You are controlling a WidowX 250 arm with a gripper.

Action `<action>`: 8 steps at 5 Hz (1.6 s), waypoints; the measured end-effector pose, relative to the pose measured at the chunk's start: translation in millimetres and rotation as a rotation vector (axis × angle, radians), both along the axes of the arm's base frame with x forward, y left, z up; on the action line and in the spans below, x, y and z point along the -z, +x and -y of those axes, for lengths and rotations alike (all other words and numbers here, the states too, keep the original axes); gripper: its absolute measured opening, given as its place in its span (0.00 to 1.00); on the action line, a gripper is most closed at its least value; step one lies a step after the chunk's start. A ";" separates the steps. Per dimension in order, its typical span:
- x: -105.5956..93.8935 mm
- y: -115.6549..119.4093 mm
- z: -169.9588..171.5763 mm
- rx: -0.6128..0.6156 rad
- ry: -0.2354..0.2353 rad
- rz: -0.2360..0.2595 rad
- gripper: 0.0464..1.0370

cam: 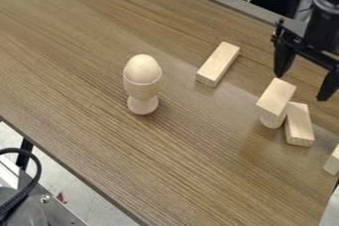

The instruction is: Place rectangle cuboid on top of another cuboid

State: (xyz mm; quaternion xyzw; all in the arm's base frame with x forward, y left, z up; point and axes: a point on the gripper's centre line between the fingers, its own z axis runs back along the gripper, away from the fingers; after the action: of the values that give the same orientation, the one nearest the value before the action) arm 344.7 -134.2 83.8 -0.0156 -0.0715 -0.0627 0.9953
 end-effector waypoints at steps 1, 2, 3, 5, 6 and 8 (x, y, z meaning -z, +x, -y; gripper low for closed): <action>9.8 -0.6 0.3 -0.011 0.021 -0.019 0.95; 10.2 1.7 -3.1 -0.025 0.022 -0.014 0.95; 10.4 3.5 -5.0 -0.036 0.019 -0.006 0.95; 13.9 3.6 -9.3 -0.054 0.012 -0.008 0.95; 15.1 5.2 -12.7 -0.058 0.016 0.000 0.95; 18.2 6.2 -22.0 -0.080 0.020 -0.001 0.95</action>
State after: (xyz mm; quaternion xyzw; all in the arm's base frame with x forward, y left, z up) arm 350.9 -112.2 65.6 -0.0027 -0.0708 -0.0235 0.9972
